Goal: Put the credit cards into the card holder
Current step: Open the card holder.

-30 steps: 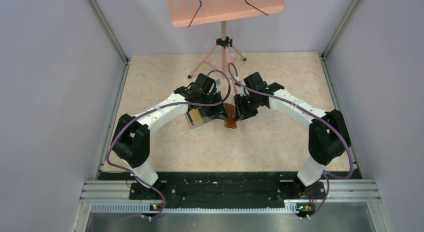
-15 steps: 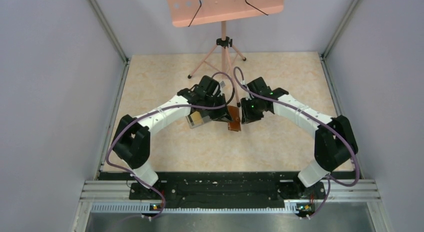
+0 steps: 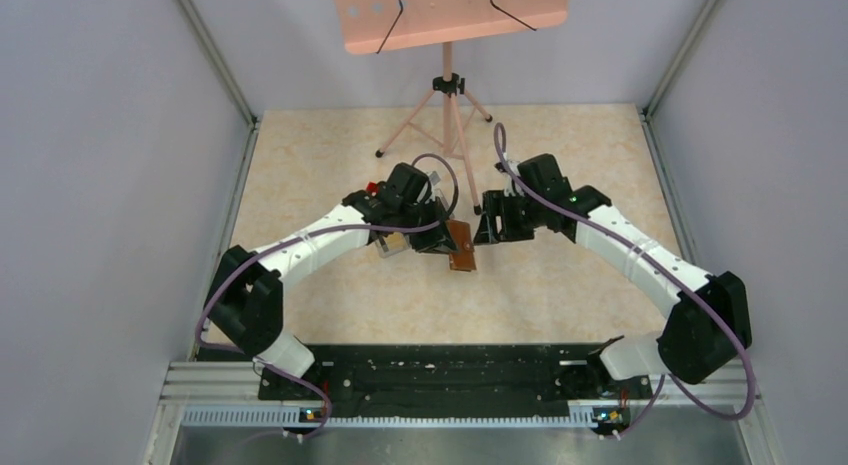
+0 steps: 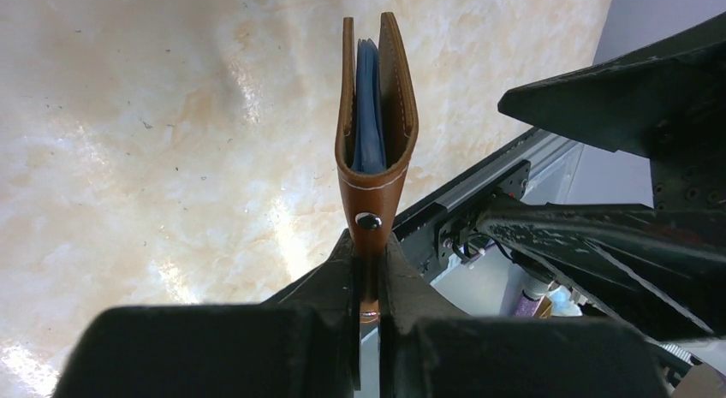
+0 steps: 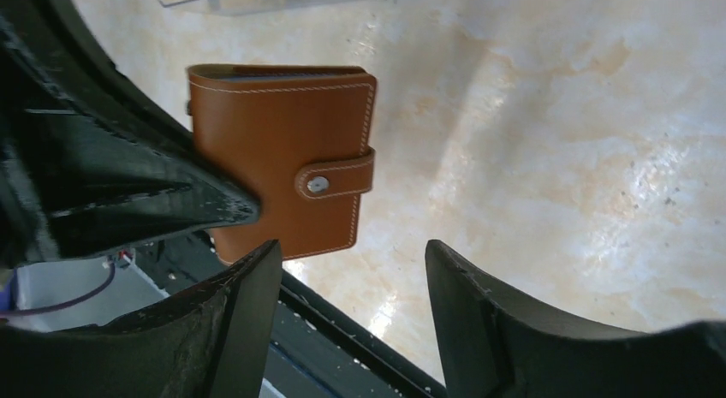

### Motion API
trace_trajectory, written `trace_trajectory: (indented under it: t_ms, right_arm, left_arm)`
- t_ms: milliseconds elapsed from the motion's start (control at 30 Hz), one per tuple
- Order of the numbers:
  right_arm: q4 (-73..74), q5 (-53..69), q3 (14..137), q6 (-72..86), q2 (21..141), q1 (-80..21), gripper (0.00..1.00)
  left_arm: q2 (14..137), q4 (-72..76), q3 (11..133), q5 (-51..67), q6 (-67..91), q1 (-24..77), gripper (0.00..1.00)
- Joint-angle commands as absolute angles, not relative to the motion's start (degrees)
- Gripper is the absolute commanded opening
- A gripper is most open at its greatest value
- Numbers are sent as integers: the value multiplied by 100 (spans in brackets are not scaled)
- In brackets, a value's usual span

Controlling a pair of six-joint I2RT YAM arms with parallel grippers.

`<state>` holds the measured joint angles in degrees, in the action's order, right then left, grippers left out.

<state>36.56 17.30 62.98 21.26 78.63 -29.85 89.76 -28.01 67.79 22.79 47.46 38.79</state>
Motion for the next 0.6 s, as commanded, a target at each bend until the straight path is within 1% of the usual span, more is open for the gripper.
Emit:
trace_trajectory:
  t_ms: [0, 100, 167, 300, 333, 467, 500, 567]
  right_arm:
    - [3287, 2320, 6412, 2185, 7929, -3065, 64]
    - [3222, 2514, 6546, 2173, 8300, -3215, 65]
    - [3222, 2434, 6655, 2186, 8538, -3339, 62]
    - [3288, 2188, 6779, 2160, 8883, -3445, 43]
    - [3283, 2185, 6809, 2142, 8946, -3444, 43]
    - [3243, 2272, 7035, 2076, 9109, -3463, 45]
    - [3224, 2288, 7094, 2069, 9121, -3475, 47]
    - [3186, 2372, 7180, 2042, 9111, -3512, 54]
  left_arm:
    - [8675, -2486, 6654, 2230, 4831, 3902, 0]
    - [8591, -2432, 6559, 2199, 4855, 3907, 0]
    - [8578, -2413, 6545, 2208, 4877, 3902, 0]
    - [8556, -2363, 6539, 2227, 4917, 3902, 0]
    - [8551, -2350, 6524, 2243, 4921, 3907, 0]
    - [8580, -2361, 6507, 2270, 4935, 3902, 0]
    - [8586, -2361, 6497, 2260, 4939, 3902, 0]
    - [8620, -2349, 6492, 2279, 4950, 3907, 0]
